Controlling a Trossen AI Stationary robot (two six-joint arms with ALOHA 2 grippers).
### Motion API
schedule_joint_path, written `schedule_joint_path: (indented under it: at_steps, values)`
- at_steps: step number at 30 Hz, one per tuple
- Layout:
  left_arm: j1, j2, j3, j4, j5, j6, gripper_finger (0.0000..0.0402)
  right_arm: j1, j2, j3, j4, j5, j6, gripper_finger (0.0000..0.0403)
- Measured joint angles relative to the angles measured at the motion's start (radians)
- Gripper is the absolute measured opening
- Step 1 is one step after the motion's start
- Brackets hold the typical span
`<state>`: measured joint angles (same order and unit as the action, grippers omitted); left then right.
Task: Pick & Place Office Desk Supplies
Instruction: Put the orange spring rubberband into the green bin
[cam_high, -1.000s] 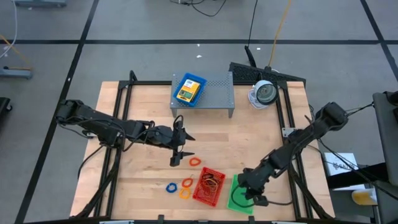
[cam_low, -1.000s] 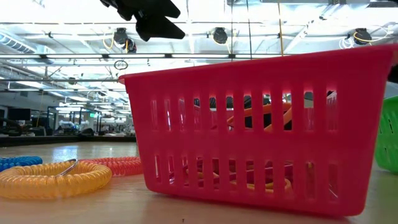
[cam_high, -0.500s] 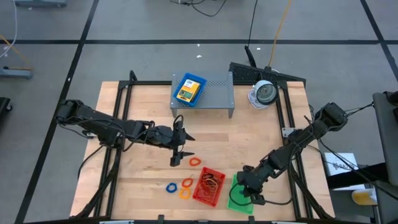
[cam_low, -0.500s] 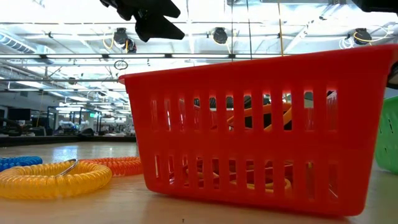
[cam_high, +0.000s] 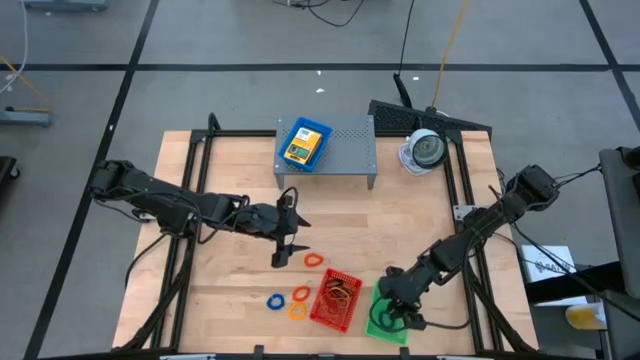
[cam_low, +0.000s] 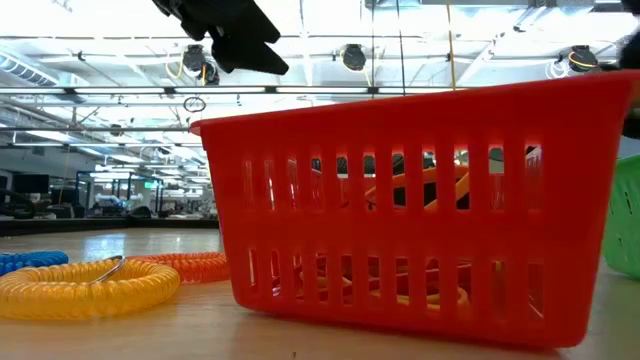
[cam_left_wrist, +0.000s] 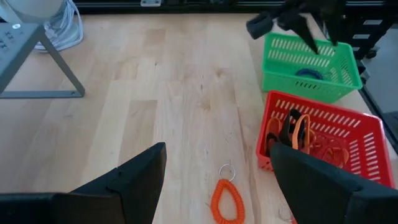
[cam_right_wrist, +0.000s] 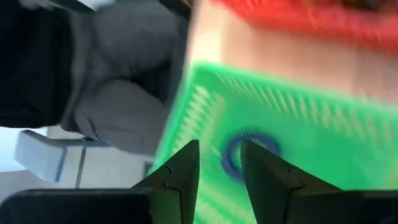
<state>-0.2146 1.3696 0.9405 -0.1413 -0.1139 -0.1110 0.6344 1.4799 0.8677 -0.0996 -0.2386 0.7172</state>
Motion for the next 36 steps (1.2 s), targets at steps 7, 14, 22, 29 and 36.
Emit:
schedule_joint_path:
  at_steps: [7,14,22,29,36]
  values:
    - [-0.004,-0.066,0.001,0.013,0.024,0.006,0.0294,-0.059,0.0,0.0,0.325,0.0,-0.185,0.0105]
    - [-0.059,-0.167,0.0,0.052,0.039,0.088,0.0294,-0.18,-0.001,0.0,0.517,-0.012,-0.317,0.0105]
    - [-0.08,-0.33,-0.154,0.142,0.0,0.133,0.0294,-0.332,0.0,0.091,0.512,-0.138,-0.488,0.0105]
    - [-0.033,-0.573,-0.375,0.267,0.013,0.143,0.0294,-0.394,0.034,0.35,0.062,-0.076,-0.671,0.0105]
    - [0.011,-0.702,-0.531,0.337,0.012,0.113,0.0294,-0.44,0.18,0.644,-0.347,0.007,-0.811,0.0104]
